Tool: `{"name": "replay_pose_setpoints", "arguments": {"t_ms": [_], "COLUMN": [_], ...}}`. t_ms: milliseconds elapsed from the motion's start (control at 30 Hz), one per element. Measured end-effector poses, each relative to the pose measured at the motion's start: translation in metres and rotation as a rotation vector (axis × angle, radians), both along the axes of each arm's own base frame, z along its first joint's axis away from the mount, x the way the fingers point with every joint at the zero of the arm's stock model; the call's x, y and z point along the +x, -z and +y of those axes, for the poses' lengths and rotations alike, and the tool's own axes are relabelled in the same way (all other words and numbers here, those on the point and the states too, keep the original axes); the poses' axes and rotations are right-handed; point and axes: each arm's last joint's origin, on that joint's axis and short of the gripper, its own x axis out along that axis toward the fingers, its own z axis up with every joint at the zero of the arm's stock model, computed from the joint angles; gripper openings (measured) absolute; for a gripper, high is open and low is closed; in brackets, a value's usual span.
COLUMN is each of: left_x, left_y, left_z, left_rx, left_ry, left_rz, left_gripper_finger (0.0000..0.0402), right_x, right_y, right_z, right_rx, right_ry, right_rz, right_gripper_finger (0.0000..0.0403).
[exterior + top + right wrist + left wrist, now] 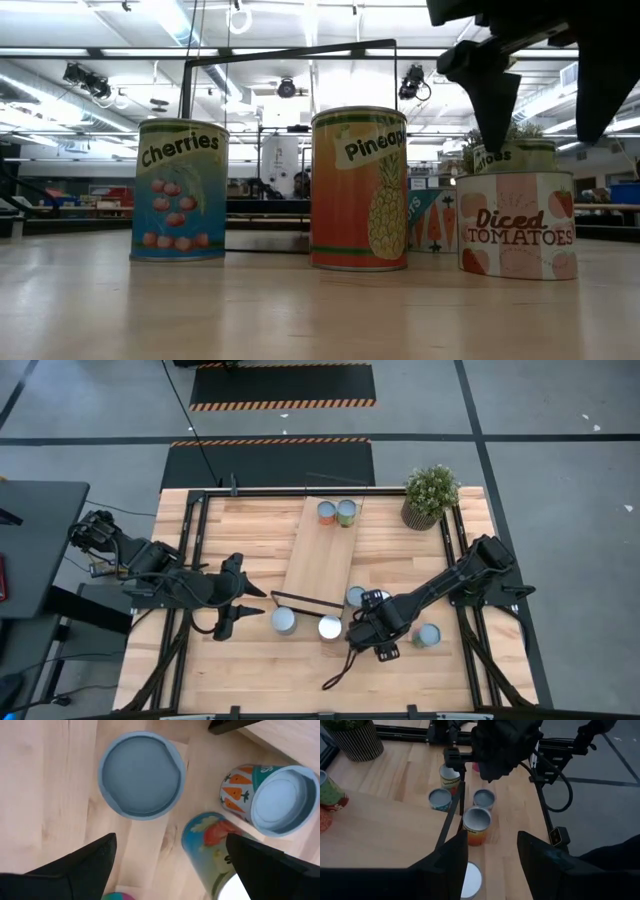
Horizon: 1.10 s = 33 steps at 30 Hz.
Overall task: Pick and place cans onto a shelf
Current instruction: Put the right blue can on the shelf
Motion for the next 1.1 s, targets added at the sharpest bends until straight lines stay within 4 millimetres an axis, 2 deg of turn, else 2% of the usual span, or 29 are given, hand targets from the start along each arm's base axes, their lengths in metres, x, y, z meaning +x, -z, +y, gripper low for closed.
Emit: {"name": "replay_pose_setpoints", "arguments": {"t_ms": [133, 233, 467, 633, 833, 1100], "left_x": [0.0, 0.0, 0.0, 0.0, 0.0, 0.0], "left_y": [0.0, 0.0, 0.0, 0.0, 0.0, 0.0], "left_z": [0.0, 0.0, 0.0, 0.0, -0.001, -0.001], "left_rx": [0.001, -0.007, -0.031, -0.056, -0.108, -0.12], "left_ry": [0.001, -0.004, -0.018, -0.032, -0.027, -0.034], "left_rz": [0.0, 0.0, -0.001, 0.001, 0.018, 0.02], "left_gripper_finger": [0.0176, 0.0176, 0.0176, 0.0176, 0.0176, 0.0176], "right_x": [-0.002, -0.004, -0.006, -0.005, -0.005, -0.006], "right_y": [-0.006, -0.018, -0.048, -0.033, -0.02, -0.014], "right_z": [-0.002, -0.007, -0.038, -0.064, -0.07, -0.075], "right_rx": [0.008, 0.015, -0.03, -0.009, 0.024, 0.051], "right_ry": [0.062, 0.128, 0.434, 0.693, 0.742, 0.826], "right_rz": [-0.022, -0.077, -0.256, -0.22, -0.201, -0.171], "right_gripper_finger": [0.0383, 0.0378, 0.0367, 0.037, 0.0396, 0.0399]}}
